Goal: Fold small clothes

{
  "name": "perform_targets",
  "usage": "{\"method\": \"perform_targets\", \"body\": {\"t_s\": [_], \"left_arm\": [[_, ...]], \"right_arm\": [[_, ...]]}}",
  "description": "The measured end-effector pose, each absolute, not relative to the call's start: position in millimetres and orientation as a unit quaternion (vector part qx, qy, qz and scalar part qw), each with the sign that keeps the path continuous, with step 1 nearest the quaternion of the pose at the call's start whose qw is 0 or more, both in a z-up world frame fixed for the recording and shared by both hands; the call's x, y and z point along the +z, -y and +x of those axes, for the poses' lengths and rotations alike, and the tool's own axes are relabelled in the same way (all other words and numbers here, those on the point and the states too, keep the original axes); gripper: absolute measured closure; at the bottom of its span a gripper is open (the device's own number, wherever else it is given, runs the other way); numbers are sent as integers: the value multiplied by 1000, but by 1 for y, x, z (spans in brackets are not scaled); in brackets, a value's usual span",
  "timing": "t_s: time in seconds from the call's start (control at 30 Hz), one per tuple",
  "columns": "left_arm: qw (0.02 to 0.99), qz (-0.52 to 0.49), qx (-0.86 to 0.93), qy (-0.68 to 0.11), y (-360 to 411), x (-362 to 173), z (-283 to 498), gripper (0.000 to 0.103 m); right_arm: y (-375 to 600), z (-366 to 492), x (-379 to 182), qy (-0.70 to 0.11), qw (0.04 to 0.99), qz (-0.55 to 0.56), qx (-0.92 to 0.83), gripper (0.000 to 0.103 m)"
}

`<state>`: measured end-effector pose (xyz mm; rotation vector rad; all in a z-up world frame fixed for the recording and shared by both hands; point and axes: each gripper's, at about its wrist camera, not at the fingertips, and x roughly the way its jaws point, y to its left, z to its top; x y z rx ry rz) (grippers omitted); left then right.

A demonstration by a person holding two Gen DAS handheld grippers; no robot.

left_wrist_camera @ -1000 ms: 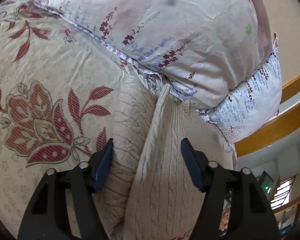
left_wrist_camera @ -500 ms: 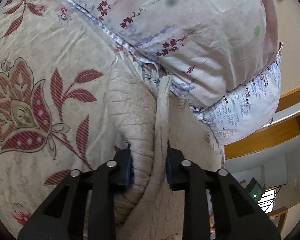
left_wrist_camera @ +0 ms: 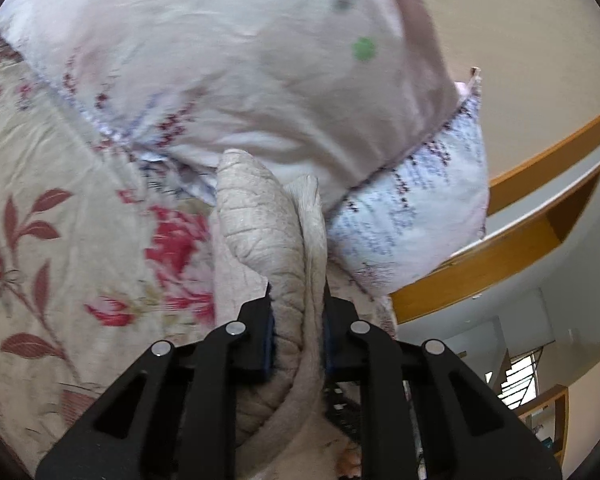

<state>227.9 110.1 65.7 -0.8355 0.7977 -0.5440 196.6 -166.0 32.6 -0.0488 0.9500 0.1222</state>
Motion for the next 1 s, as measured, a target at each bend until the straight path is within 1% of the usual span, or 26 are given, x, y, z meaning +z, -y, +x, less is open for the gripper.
{"method": "perform_targets", "body": {"t_s": [0.1, 0.2, 0.4, 0.63, 0.7, 0.73, 0.8, 0.83, 0.87, 0.9, 0.93, 1.0], "left_arm": [[803, -390, -268, -363, -91, 77, 228, 87], [798, -386, -291, -359, -67, 86, 230, 87], [783, -362, -348, -368, 17, 95, 238, 87], [754, -340, -372, -420, 103, 62, 237, 87], [750, -318, -372, -445, 128, 50, 237, 86], [745, -306, -372, -462, 141, 42, 238, 83], [733, -299, -386, -473, 152, 36, 237, 82], [722, -307, -402, -471, 151, 37, 234, 75], [716, -310, -418, -466, 147, 42, 230, 58], [716, -312, -421, -461, 141, 47, 228, 50], [722, -313, -423, -449, 130, 55, 223, 44], [744, -308, -413, -426, 104, 67, 214, 39]], "right_arm": [[175, 198, 38, -462, 884, 1, 76, 36], [208, 194, 51, -449, 885, 80, 94, 36], [282, 178, 70, -422, 882, 186, 99, 35], [359, 162, 68, -396, 866, 295, 75, 35], [371, 162, 61, -401, 851, 328, 82, 35], [374, 162, 59, -406, 844, 341, 85, 35], [380, 163, 53, -413, 828, 367, 93, 35], [382, 162, 51, -416, 821, 379, 98, 35], [385, 162, 50, -419, 813, 390, 104, 35], [388, 161, 50, -419, 809, 398, 109, 35], [391, 163, 51, -422, 803, 406, 113, 35], [393, 165, 52, -426, 790, 423, 127, 35]]}}
